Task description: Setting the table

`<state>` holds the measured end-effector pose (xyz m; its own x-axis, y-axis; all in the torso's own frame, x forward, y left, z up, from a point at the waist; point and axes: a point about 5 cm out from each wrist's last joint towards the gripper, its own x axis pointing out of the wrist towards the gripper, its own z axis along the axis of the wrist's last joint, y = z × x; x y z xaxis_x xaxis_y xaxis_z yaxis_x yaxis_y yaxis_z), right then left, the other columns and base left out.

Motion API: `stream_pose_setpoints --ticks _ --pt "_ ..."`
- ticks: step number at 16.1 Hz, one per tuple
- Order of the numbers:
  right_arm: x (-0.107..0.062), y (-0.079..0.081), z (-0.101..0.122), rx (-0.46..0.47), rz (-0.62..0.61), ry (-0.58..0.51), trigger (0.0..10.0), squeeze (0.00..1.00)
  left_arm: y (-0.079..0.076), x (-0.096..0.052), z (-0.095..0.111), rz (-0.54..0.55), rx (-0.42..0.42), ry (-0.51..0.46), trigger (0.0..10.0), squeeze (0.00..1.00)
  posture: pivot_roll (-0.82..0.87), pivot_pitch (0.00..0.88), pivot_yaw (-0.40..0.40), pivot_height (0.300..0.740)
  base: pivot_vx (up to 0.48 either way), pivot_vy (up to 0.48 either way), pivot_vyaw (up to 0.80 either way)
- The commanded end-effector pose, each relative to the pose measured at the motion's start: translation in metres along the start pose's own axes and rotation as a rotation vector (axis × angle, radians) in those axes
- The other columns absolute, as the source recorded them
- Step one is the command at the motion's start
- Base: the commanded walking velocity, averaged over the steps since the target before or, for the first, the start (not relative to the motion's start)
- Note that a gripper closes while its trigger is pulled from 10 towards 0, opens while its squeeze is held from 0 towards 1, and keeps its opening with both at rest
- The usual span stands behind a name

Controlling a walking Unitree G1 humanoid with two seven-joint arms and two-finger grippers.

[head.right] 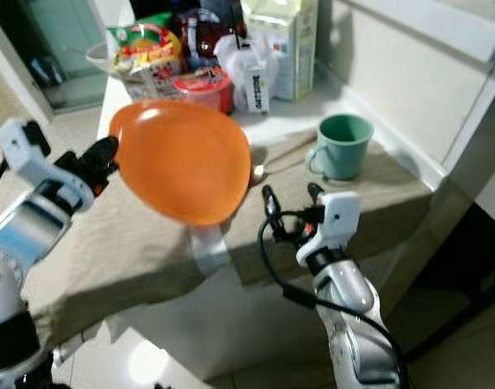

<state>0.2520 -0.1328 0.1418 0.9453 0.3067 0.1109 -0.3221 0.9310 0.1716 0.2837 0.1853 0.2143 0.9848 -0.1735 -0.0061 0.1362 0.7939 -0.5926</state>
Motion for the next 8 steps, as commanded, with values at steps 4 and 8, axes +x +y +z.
stream_pose_setpoints --ticks 4,8 --pt "0.0 0.007 0.0 0.036 0.047 0.015 10.0 0.0 -0.014 -0.014 0.005 -0.048 0.028 -0.045 0.0 0.0 -0.13 0.0 0.13 0.74 0.0 0.0 0.0" --pt "-0.001 0.008 -0.003 0.054 0.063 0.031 10.0 0.0 -0.006 -0.021 0.021 -0.023 -0.103 -0.145 0.0 0.0 -0.12 0.0 0.123 0.74 0.0 0.0 0.0"
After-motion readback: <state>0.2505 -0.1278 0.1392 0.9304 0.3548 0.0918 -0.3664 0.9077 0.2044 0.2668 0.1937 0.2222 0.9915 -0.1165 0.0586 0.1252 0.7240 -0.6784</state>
